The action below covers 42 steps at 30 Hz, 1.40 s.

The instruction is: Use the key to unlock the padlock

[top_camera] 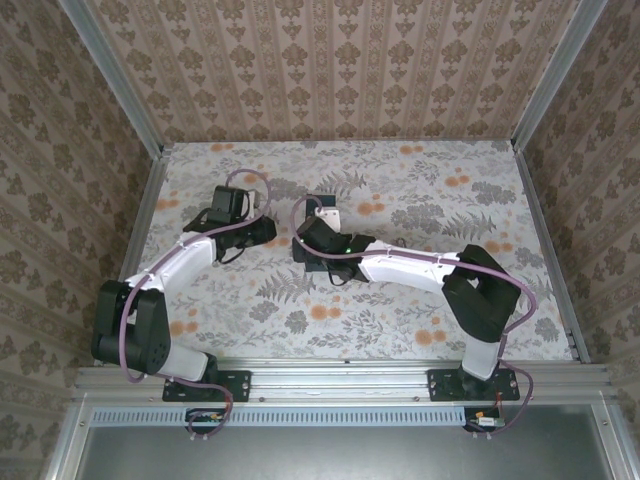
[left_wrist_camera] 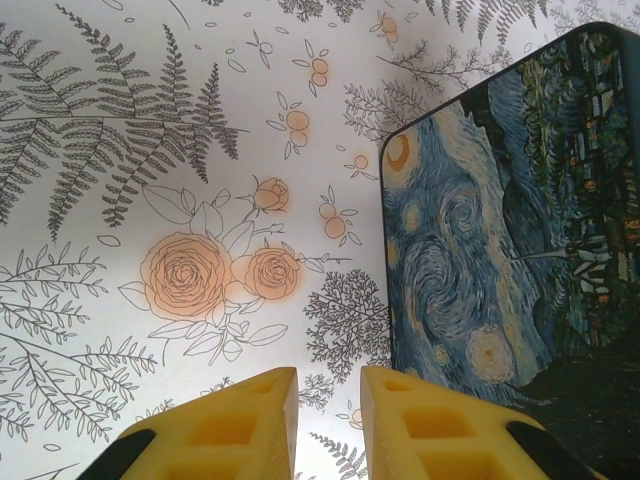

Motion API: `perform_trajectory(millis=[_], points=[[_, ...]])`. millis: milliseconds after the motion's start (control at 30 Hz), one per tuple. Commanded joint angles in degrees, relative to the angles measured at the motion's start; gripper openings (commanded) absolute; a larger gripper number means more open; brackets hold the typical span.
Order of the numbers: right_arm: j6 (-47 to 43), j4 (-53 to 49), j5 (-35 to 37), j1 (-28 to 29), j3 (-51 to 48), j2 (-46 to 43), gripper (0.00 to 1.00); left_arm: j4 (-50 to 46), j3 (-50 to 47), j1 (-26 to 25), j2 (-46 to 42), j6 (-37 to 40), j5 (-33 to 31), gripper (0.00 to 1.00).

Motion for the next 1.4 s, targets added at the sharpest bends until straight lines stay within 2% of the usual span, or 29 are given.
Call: perform_trajectory(millis=[0,100,200,367,600,700,767,967,1067,1133,1200,1300,1367], points=[[1.9,0.5,0.8,0.0,-0.6,-0.7,0.8,0.1,-0.2,0.6,-2.0,0.9,1.1,0.24],[3.5,3.4,-0.9,-0.6,-3.7,-3.1,0.69,-0.3,-0.2,0.8,-2.4,1.2,1.0,0.24],[5.4,8.4,-5.4,-2.0,-8.0,-6.2,0.67,-0.7,0.1,0.9,-2.3,1.3,0.9,0.24],[13.9,24.5,-18.1,-6.8,-20.0,-10.8,0.66,-1.3,0.7,0.9,-2.4,1.3,1.0,0.24],[23.0,41.0,-32.4,-14.9,-31.2,-10.3,0.76,-2.4,3.1,0.4,-2.0,1.4,0.5,0.23],[21.4,42.3,-36.4,-18.1,-32.6,-9.1,0.86,-3.3,4.7,-0.2,-1.8,1.9,-0.2,0.23],[20.2,43.3,-38.6,-20.2,-33.3,-8.4,0.88,-3.7,5.6,-0.5,-1.7,2.0,-0.7,0.24],[13.3,37.0,-42.3,-25.4,-33.0,-9.6,0.91,-5.3,7.1,-0.6,-2.2,2.7,-2.4,0.23],[4.8,23.4,-43.4,-26.8,-29.0,-12.6,0.92,-7.1,8.2,-0.5,-2.3,4.6,-3.6,0.24],[-2.7,11.4,-42.3,-27.1,-25.1,-14.9,1.0,-9.2,9.2,-0.2,-2.1,6.5,-4.8,0.24],[-8.3,2.4,-41.0,-27.6,-22.4,-16.4,1.0,-10.4,10.0,0.6,-2.4,7.7,-5.2,0.24],[-12.1,-2.2,-41.1,-30.4,-21.9,-19.5,1.0,-10.8,10.9,2.5,-3.2,8.1,-5.2,0.25],[-16.6,-4.4,-37.8,-31.5,-21.6,-22.1,1.0,-10.0,10.7,3.5,-4.4,9.5,-5.8,0.27]])
